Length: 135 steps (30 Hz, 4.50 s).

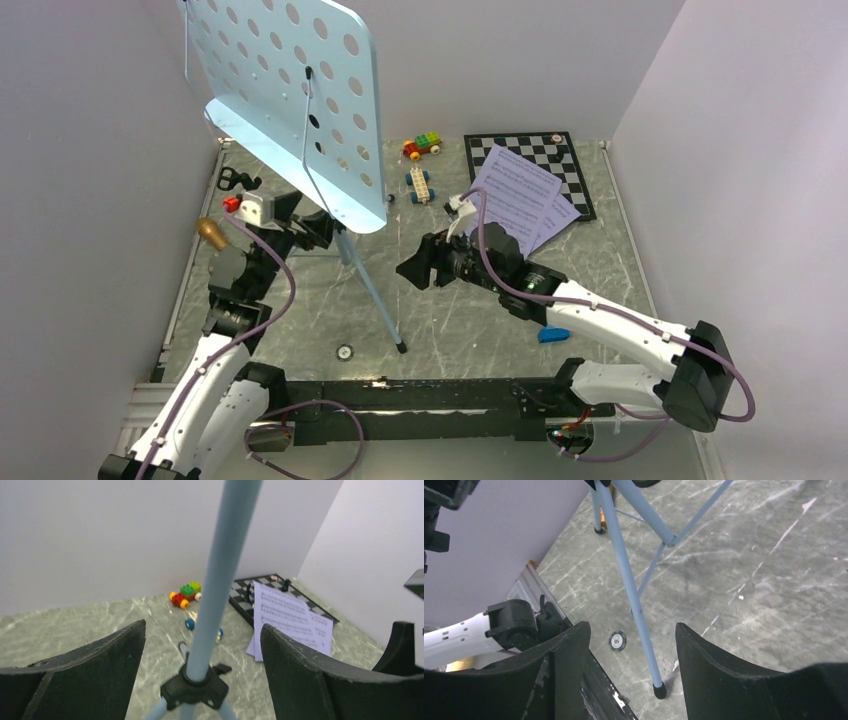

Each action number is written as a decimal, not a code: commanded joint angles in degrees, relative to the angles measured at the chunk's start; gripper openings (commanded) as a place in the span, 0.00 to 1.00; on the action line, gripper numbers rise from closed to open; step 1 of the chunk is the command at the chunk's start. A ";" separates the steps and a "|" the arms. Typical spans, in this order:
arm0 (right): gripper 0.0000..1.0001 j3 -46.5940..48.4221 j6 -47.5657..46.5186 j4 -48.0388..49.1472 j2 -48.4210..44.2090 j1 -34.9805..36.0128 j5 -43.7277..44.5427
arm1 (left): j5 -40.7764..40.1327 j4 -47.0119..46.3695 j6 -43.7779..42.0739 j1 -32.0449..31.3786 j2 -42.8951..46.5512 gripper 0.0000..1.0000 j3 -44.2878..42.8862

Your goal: Pack up the instrument practice props

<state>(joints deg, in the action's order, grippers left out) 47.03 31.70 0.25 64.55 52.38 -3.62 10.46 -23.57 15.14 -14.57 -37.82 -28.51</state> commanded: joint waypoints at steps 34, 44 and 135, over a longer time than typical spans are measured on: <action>0.69 10.78 21.19 20.74 18.62 -11.23 -22.42 | 15.00 -11.51 3.02 5.95 -14.51 0.20 -17.80; 0.71 19.68 32.22 19.03 27.39 -11.91 -25.91 | 14.73 -7.76 -0.66 5.95 -13.12 0.00 -17.19; 0.50 31.24 35.92 27.47 42.61 -11.34 -42.74 | 16.14 -10.44 4.54 4.99 -12.26 0.00 -11.55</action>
<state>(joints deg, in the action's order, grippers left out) 74.28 65.25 24.99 106.50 41.30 -44.25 24.58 -35.75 16.40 -9.26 -50.72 -40.84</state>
